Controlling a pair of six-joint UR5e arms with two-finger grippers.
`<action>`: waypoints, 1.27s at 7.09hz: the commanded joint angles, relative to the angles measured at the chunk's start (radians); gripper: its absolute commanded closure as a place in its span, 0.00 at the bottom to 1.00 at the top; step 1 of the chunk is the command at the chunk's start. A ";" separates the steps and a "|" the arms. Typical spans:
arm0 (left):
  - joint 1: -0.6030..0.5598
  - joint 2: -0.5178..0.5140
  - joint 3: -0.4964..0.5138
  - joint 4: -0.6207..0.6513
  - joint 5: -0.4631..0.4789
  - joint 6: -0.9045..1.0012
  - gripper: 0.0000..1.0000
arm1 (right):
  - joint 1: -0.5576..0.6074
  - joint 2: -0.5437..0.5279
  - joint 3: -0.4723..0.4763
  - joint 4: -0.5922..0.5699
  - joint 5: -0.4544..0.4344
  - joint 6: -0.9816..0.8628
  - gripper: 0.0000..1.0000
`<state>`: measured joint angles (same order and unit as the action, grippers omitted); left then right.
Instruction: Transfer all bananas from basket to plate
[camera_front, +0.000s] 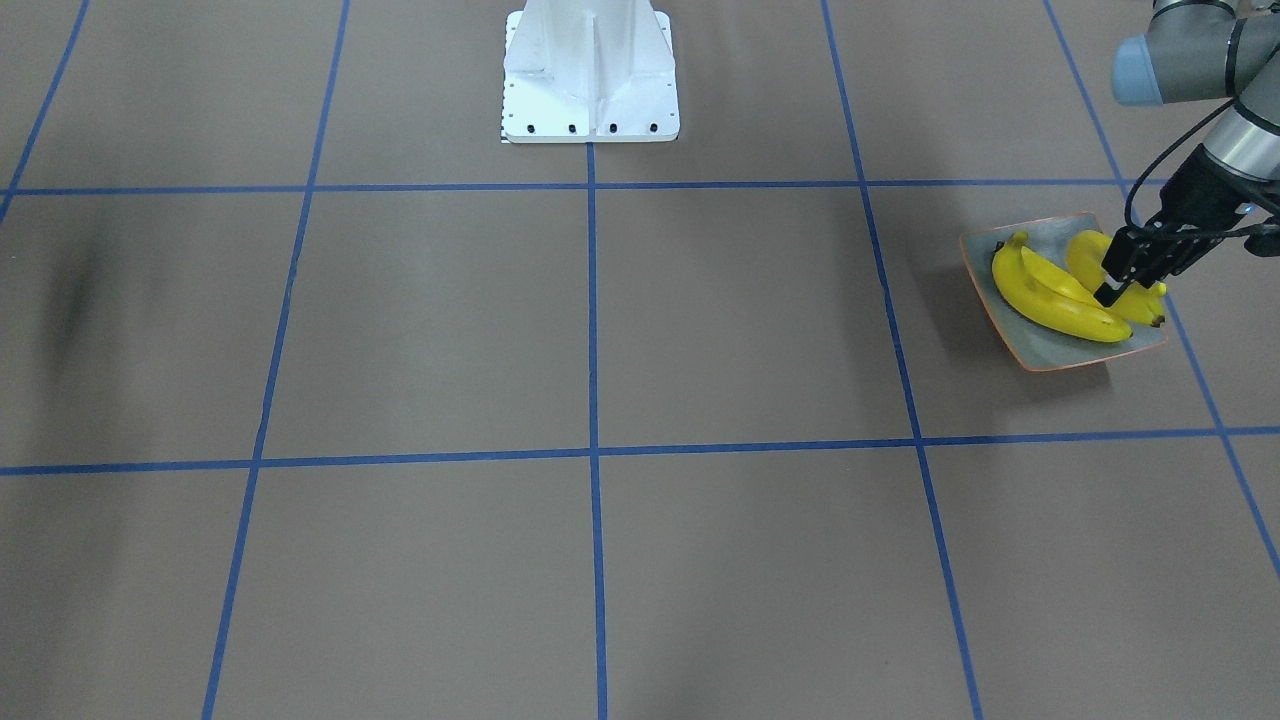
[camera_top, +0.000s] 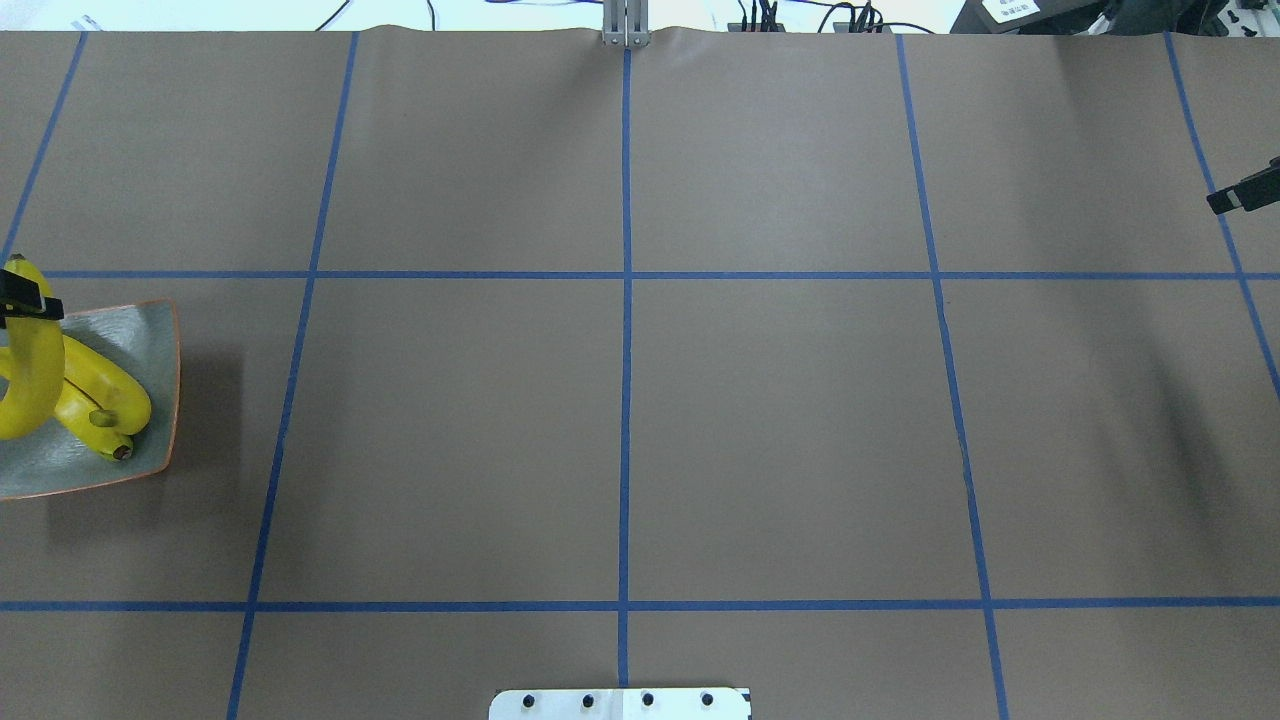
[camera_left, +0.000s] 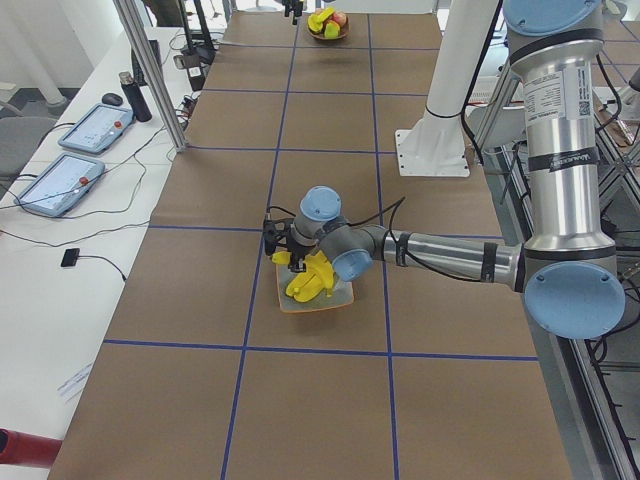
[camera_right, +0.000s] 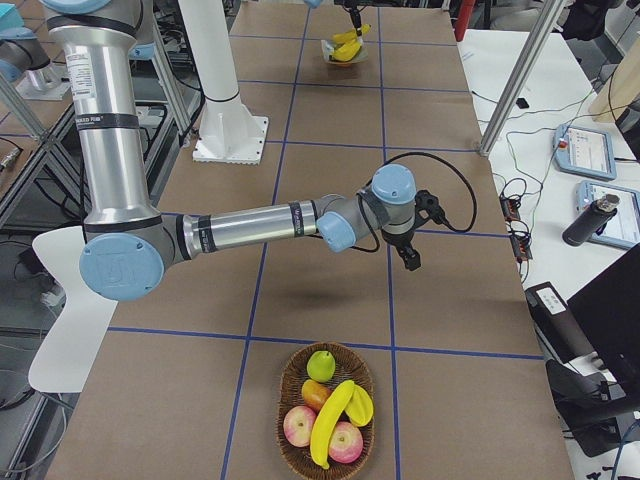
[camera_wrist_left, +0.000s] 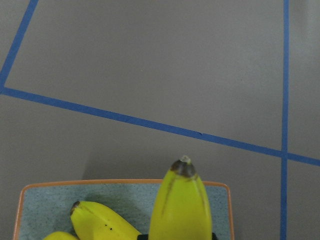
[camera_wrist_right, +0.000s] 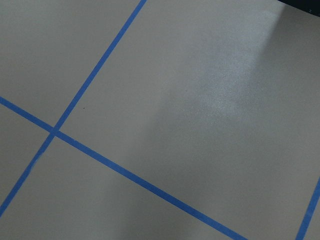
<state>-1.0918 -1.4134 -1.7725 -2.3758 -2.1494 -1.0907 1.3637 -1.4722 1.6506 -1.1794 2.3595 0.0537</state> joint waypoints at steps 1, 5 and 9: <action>0.007 0.001 0.004 -0.008 0.000 0.006 0.23 | 0.000 0.000 -0.002 -0.003 0.000 0.000 0.00; 0.009 -0.009 -0.034 -0.008 -0.017 0.066 0.00 | 0.009 -0.005 -0.040 0.004 0.000 -0.015 0.00; 0.010 -0.012 -0.061 -0.023 -0.038 0.064 0.00 | 0.202 -0.074 -0.224 -0.002 0.004 -0.513 0.00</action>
<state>-1.0817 -1.4245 -1.8313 -2.3922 -2.1801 -1.0260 1.5086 -1.5061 1.4589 -1.1784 2.3656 -0.3091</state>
